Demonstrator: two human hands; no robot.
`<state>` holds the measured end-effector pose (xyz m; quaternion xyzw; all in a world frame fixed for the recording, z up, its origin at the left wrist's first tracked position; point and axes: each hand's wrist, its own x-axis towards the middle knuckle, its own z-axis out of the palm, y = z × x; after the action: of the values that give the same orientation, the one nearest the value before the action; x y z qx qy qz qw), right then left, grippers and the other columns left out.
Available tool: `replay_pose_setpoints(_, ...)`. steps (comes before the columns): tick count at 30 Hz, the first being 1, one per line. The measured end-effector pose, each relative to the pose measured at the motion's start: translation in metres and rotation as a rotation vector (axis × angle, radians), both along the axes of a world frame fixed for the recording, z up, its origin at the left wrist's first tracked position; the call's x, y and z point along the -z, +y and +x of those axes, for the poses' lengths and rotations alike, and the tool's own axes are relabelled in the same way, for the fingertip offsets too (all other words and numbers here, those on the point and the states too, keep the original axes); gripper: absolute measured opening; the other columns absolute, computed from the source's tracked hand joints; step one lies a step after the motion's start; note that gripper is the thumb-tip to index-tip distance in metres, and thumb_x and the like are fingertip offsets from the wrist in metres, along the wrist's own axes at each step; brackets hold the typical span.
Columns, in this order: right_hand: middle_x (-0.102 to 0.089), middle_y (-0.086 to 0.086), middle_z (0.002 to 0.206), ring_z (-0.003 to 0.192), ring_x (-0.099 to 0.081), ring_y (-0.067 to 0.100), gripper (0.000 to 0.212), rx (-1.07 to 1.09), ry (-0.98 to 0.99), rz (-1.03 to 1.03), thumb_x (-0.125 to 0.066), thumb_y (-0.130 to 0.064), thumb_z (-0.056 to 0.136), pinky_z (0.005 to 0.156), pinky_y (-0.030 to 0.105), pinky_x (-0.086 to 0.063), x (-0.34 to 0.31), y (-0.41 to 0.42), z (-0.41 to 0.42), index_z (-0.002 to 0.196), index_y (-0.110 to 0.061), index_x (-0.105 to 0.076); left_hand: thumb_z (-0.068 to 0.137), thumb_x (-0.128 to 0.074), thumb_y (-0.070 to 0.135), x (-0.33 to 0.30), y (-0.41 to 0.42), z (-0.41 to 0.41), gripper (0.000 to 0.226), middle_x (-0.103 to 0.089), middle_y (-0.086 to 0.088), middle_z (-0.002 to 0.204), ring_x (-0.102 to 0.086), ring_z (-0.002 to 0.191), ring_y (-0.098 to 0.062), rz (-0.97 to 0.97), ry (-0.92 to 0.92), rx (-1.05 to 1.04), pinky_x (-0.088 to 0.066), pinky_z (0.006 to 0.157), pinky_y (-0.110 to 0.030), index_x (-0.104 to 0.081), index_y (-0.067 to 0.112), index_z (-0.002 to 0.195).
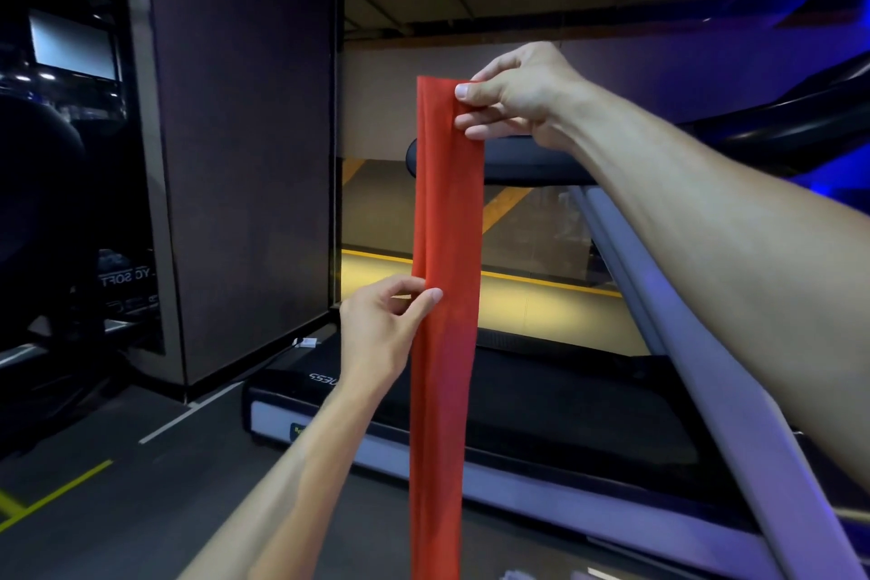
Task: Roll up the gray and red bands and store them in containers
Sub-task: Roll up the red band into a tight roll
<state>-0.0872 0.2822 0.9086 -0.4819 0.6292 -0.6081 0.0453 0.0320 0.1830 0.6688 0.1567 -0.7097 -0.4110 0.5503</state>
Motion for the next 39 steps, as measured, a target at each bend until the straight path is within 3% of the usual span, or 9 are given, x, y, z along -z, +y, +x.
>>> replay_pose_setpoints(5,-0.077,0.02,0.092,0.079,-0.078,0.028,0.018,0.029,0.005,-0.004,-0.078,-0.001,0.087,0.071,0.041,-0.065,0.0,0.004,-0.006,0.1,-0.001,-0.065,0.086,-0.081,0.025,0.005,0.001,-0.002,0.008,-0.077,0.009,0.081,-0.074,0.075,-0.003,-0.022,-0.005,-0.008,-0.06,0.067,-0.022,-0.077,0.021,0.092)
replay_pose_setpoints(18,-0.075,0.02,0.09,0.076,-0.078,0.027,0.017,0.047,-0.018,-0.014,-0.076,0.002,0.088,0.061,0.035,-0.064,0.003,0.004,-0.004,0.096,-0.003,-0.063,0.086,-0.08,0.01,0.021,0.004,-0.002,0.008,-0.077,0.007,0.083,-0.075,0.08,-0.007,0.064,0.086,0.031,-0.062,0.078,-0.033,-0.077,0.013,0.093)
replay_pose_setpoints(23,-0.076,0.017,0.082,0.074,-0.078,0.026,0.015,0.048,-0.011,-0.025,-0.076,0.001,0.088,0.064,0.037,-0.064,0.004,0.001,-0.003,0.09,-0.005,-0.063,0.085,-0.081,0.015,0.019,0.005,0.003,0.023,-0.077,0.005,0.079,-0.075,0.074,-0.012,0.118,0.077,0.048,-0.061,0.071,-0.031,-0.063,0.021,0.099)
replay_pose_setpoints(27,-0.075,0.014,0.074,0.075,-0.078,0.027,0.015,0.041,-0.01,-0.033,-0.076,0.001,0.088,0.069,0.04,-0.065,0.005,0.001,-0.003,0.09,-0.005,-0.062,0.084,-0.082,0.015,0.016,0.0,0.004,0.032,-0.078,0.005,0.082,-0.076,0.079,-0.012,0.169,0.041,0.125,-0.06,0.075,-0.032,-0.069,0.024,0.112)
replay_pose_setpoints(33,-0.078,0.015,0.081,0.08,-0.078,0.027,0.013,0.044,0.013,-0.041,-0.078,-0.002,0.088,0.074,0.04,-0.065,0.008,0.008,-0.006,0.092,-0.005,-0.066,0.08,-0.085,0.011,0.01,-0.008,0.007,0.011,-0.077,-0.003,0.077,-0.076,0.077,-0.024,0.119,-0.089,0.2,-0.063,0.07,-0.032,-0.078,0.011,0.089)
replay_pose_setpoints(36,-0.077,0.014,0.081,0.079,-0.078,0.026,0.013,0.043,0.025,-0.048,-0.077,-0.002,0.089,0.072,0.039,-0.065,0.009,0.013,-0.005,0.093,-0.006,-0.065,0.078,-0.088,0.017,0.007,-0.017,0.008,0.014,-0.076,0.002,0.076,-0.074,0.072,-0.016,-0.035,-0.195,0.136,-0.063,0.074,-0.035,-0.075,0.017,0.083)
replay_pose_setpoints(39,-0.078,0.014,0.085,0.082,-0.078,0.027,0.011,0.034,0.043,-0.039,-0.077,-0.004,0.089,0.073,0.039,-0.064,0.009,0.018,-0.007,0.091,-0.008,-0.066,0.078,-0.088,0.022,0.002,-0.02,0.009,0.015,-0.075,0.007,0.076,-0.071,0.072,-0.008,-0.144,-0.263,0.091,-0.061,0.072,-0.028,-0.073,0.021,0.08)
